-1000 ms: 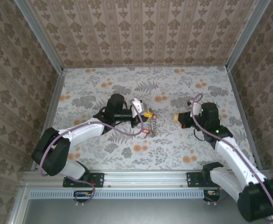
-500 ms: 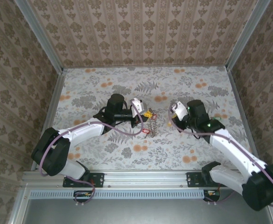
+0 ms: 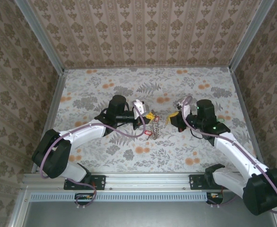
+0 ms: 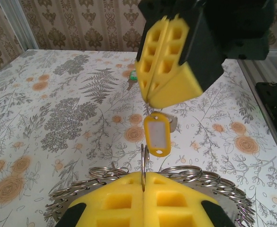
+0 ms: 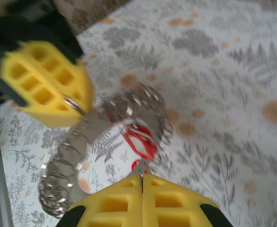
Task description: Put the keys on the keyring
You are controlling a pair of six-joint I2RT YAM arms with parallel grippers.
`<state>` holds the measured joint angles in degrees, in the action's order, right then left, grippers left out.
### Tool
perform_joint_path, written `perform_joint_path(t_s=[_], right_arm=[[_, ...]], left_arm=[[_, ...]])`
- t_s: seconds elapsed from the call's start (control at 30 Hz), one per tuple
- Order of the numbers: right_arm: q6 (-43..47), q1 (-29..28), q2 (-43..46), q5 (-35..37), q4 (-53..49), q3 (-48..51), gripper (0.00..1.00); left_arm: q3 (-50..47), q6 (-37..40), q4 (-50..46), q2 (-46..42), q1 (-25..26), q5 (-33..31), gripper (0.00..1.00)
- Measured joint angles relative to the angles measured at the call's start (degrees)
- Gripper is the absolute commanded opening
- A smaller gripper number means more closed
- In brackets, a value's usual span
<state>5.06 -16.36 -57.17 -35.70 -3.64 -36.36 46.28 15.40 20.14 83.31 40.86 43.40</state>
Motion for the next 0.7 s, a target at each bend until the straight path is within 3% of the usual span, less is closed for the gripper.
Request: perform_joint_path(t_s=[0.3, 0.7], right_arm=[[8.24, -5.84, 1.64, 0.17, 5.81, 1.22, 0.00], [9.84, -7.91, -2.86, -0.79, 9.81, -0.15, 0.00]], left_arm=[[0.00, 0.00, 0.00, 0.00, 0.07, 0.33, 0.00], [0.00, -0.44, -0.04, 0.33, 0.42, 0.33, 0.00]])
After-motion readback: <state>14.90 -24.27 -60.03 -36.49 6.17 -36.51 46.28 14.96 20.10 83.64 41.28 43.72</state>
